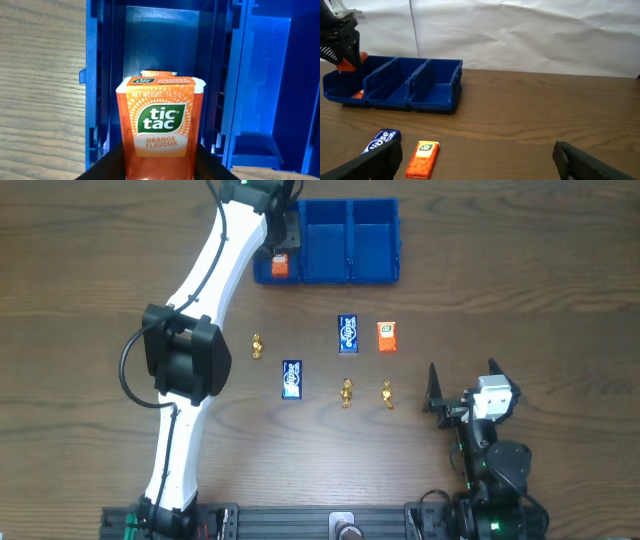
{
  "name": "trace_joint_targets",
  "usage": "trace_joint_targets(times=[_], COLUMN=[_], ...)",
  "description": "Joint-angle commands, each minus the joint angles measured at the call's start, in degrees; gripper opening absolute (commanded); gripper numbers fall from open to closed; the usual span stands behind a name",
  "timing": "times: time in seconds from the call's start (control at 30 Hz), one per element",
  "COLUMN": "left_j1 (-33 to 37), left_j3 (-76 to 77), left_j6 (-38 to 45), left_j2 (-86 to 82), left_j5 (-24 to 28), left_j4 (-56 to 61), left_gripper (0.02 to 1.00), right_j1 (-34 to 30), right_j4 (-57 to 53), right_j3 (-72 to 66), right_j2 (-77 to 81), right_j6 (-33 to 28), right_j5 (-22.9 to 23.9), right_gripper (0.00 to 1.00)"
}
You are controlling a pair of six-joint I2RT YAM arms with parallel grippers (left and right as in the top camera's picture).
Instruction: Sort Candies Into Trays
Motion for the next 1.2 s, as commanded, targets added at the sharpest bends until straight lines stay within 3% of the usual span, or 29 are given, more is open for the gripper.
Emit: trace_joint_targets(times=[0.03,0.13,0.37,0.8,1.0,1.2], left_j1=[0.5,0.4,-4.2,-26.4,-29.0,-28.8], left_j3=[1.6,3.5,16.3,17.9,17.7,15.6], left_j6=[0.8,-0.2,-4.4,-22.8,-26.8,-28.3], left_j2=[-0.4,-0.4,-0.4,6.2,12.7,14.6], left_j5=[0.0,-0.3,-0.8,-1.9,1.6,1.9], left_j4=[0.1,-0.6,-7.9,-12.2,-12.6,-13.8], left_gripper=[0.722,0.851,0.851,0.840,0.833,0.827], right_j1=[-0.1,-0.1,-0.1,-0.1,-0.1,-0.1], right_j4=[-0.3,-0.3,-0.3,-0.3,-0.3,-0.3], right_j3=[-0.2,-0.1,-0.2,-0.1,-0.1,-0.1], right_j2=[-0.4,-0.4,-0.4,-0.4,-0.4,-0.4], right_j6=[-0.7,-0.7,-0.7,-0.7,-0.7,-0.7], right_j5=[0.5,0.5,0.5,0.5,0.5,0.5], right_gripper=[0.998,0.998,0.998,0.998,0.998,0.998])
